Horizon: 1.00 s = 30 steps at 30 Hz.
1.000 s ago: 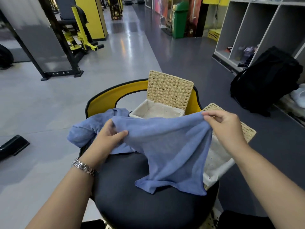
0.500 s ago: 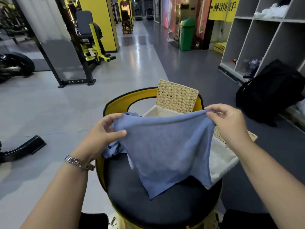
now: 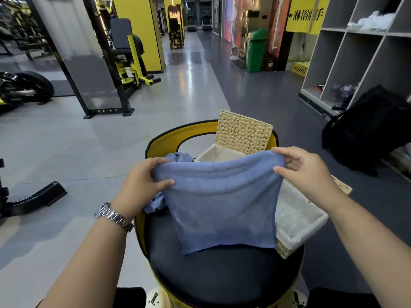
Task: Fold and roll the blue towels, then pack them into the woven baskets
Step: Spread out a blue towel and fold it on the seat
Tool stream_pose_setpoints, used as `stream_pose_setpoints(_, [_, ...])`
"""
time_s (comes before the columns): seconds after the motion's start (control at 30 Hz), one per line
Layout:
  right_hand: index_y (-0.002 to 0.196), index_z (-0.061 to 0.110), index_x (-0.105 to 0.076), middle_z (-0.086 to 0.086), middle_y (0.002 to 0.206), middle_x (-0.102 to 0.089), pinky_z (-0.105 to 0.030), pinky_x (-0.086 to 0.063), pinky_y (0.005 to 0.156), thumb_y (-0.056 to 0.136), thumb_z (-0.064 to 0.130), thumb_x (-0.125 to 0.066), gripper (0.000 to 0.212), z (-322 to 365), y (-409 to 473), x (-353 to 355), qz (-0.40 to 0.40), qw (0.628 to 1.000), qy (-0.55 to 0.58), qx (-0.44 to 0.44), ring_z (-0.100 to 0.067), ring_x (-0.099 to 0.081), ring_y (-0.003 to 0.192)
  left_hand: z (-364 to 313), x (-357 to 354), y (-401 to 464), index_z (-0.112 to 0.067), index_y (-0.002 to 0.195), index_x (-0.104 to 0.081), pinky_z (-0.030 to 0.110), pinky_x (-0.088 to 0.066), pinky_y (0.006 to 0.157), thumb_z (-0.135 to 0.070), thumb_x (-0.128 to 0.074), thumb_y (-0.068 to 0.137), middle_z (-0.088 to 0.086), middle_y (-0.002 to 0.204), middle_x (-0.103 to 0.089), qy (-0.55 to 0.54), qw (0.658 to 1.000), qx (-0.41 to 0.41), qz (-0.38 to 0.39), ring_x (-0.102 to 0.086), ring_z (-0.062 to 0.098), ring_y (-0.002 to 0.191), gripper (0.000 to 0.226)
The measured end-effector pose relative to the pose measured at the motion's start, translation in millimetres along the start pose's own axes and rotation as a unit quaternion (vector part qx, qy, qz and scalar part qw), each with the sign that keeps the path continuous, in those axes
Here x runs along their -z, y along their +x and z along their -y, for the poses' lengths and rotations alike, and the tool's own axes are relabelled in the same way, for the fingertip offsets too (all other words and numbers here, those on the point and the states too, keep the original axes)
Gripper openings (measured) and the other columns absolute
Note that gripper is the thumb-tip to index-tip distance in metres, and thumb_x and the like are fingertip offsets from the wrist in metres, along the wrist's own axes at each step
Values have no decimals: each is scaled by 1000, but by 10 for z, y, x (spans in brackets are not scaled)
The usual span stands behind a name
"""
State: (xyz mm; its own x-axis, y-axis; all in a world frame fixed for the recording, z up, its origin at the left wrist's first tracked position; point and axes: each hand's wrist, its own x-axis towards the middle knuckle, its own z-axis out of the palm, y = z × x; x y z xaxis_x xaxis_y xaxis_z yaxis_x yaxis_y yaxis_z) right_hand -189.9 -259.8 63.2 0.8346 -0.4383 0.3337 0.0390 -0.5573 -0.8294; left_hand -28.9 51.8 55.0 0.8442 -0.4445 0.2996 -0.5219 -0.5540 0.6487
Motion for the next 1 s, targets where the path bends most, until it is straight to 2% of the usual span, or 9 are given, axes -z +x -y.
stream_pose_setpoints(0.1, [108,20,-71,12,84,-59,-6,-41,70,80,1,-70,34,29,-5,-8,-71,990,-107,52,-8,-56,79,10,13,17,-20,109,-67,20,-38,76,-12,-77,75,-7,99,-64,31,999,-26,-24,-54,9,89,35])
stream_pose_setpoints(0.2, [102,15,-73,6,78,-54,-5,-36,65,83,2,-66,24,63,-26,-2,-102,981,-144,85,-5,-51,77,-18,39,8,-19,100,-70,22,-38,74,-14,-71,82,-6,94,-65,60,996,-53,-42,-56,11,85,19])
stream_pose_setpoints(0.3, [95,16,-74,5,77,-53,-7,-36,64,85,5,-64,18,68,-35,7,-110,980,-142,86,-4,-51,74,-6,41,6,-24,93,-62,25,-44,61,-18,-69,84,-6,81,-63,24,998,-22,-51,-59,18,69,12])
stream_pose_setpoints(0.47, [85,17,-72,3,80,-56,-7,-37,64,84,8,-66,11,28,-30,22,-119,978,-153,69,-10,-51,75,18,35,33,-25,96,-64,7,-48,65,-4,-68,84,1,88,-66,-104,994,16,-38,-61,3,73,24])
stream_pose_setpoints(0.6, [86,15,-69,2,93,-58,-16,-45,74,86,9,-65,8,49,-48,14,-105,987,-105,60,-11,-56,86,50,22,31,-23,101,-68,11,-41,62,-10,-62,89,0,92,-62,4,999,-8,-53,-57,11,75,18])
stream_pose_setpoints(0.7, [88,20,-63,3,79,-64,-24,-44,64,90,13,-60,8,83,-101,-7,-79,994,-66,45,-12,-58,73,27,2,30,-28,92,-64,8,-38,68,-14,-61,90,3,99,-53,15,997,-8,-76,-52,14,79,15])
stream_pose_setpoints(0.83, [95,18,-47,2,76,-64,-35,-48,63,90,14,-62,17,144,-142,15,-110,993,-32,30,-18,-61,71,-30,19,3,-38,89,-61,32,-48,74,-17,-58,92,-6,89,-62,-2,995,-20,-102,-61,13,82,22])
stream_pose_setpoints(0.93, [83,18,-45,3,62,-54,-26,-38,53,90,6,-59,19,185,-178,78,-123,987,-52,84,-15,-48,54,-144,64,-25,-43,83,-55,19,-46,65,-20,-66,87,-9,80,-62,-38,988,-8,-152,-60,0,73,25])
stream_pose_setpoints(1.0, [79,15,-54,9,66,-51,-15,-35,58,86,-7,-53,24,216,-213,122,-129,978,-83,142,-4,-47,59,-186,98,-32,-33,83,-58,6,-43,60,-22,-70,84,-11,77,-62,-35,985,0,-171,-60,-1,72,16])
